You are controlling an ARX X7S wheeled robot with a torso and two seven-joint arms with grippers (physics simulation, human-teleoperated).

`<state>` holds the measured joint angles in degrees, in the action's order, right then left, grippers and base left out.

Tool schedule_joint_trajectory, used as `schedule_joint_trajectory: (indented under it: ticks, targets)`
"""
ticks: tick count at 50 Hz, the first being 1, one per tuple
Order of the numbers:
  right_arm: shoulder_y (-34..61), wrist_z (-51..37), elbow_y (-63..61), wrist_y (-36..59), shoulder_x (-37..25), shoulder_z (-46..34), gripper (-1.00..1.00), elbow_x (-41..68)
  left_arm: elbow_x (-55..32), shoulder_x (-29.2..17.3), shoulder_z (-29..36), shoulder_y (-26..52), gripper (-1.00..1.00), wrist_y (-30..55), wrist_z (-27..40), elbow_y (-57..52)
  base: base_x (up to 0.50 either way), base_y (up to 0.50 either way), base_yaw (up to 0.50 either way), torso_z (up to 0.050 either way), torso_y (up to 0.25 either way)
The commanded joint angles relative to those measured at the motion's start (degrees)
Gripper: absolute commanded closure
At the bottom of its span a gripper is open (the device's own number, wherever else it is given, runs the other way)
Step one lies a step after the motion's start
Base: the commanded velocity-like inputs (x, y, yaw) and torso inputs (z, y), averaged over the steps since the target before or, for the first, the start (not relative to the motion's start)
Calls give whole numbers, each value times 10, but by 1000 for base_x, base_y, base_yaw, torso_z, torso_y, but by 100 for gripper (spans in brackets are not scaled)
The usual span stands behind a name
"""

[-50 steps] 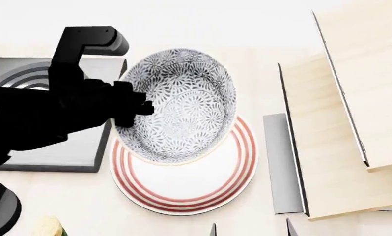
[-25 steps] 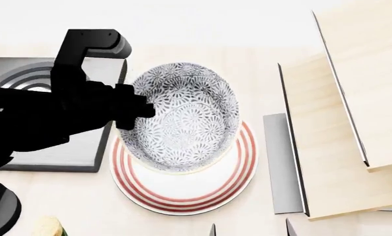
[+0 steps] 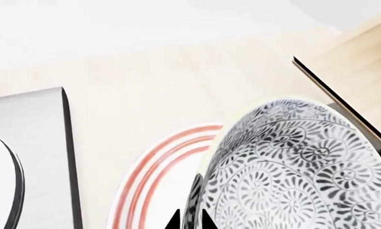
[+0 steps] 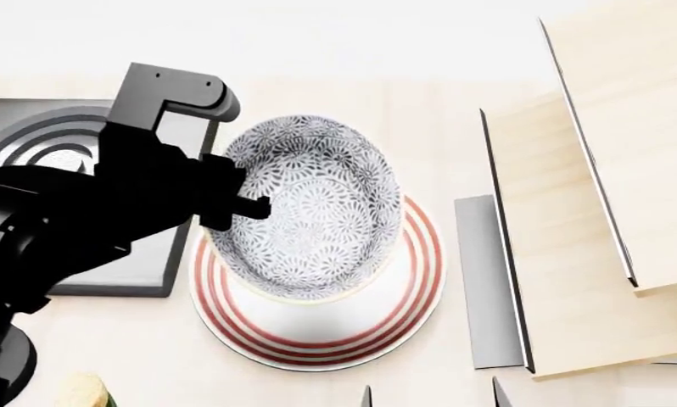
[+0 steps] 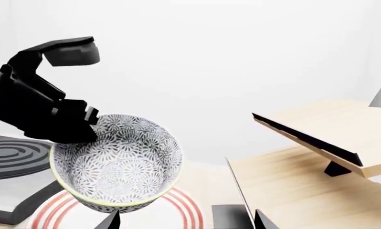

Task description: Pick up the akita bowl and put it on the plate.

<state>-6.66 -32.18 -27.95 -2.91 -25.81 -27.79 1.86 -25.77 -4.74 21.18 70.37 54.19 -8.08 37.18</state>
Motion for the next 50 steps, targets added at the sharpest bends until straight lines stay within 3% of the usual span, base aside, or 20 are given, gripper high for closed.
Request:
schedule_joint_trajectory:
  ticks: [1, 50]
  targets:
    - [1, -1, 2, -1, -1, -1, -100, 2, -5, 3, 0, 2, 100, -33, 0, 18, 0, 0, 0, 0, 0]
    - [2, -6, -2, 0, -6, -4, -100, 4, -21, 24, 25, 1, 100, -134, -2, 114, 0, 0, 0, 0, 0]
